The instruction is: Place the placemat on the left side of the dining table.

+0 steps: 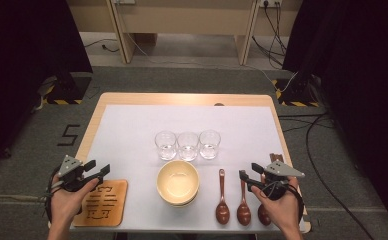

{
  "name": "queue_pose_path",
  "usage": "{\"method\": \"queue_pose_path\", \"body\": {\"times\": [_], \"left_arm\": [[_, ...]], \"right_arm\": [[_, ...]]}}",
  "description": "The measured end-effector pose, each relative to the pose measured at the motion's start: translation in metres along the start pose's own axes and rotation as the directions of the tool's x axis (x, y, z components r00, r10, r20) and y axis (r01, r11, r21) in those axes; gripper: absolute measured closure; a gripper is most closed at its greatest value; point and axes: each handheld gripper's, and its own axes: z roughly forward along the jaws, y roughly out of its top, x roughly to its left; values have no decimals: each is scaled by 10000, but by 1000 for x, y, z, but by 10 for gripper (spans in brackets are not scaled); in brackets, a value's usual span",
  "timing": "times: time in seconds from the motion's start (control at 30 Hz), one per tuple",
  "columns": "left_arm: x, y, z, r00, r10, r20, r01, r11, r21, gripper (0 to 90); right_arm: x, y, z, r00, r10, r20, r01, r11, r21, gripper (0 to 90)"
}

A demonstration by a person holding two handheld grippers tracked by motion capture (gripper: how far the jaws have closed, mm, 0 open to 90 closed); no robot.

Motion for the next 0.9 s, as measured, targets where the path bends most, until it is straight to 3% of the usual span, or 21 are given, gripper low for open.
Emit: {"method": "queue_pose_path", "body": {"times": [0.27, 0.63, 0.9], "left_arm": [[1, 0, -7, 10000, 59, -29, -60, 10000, -56, 383], [5, -8, -20, 9999, -4, -109, 3, 10000, -38, 382], [11, -16, -27, 9996, -211, -207, 211, 9998, 12, 381]], "right_arm": [[7, 9, -3, 10000, -16, 47, 17, 9997, -233, 396], [33, 34, 7, 9967, -568, -588, 545, 9977, -394, 398], [52, 50, 20, 9897, -975, -1051, 937, 9948, -402, 400]]}}
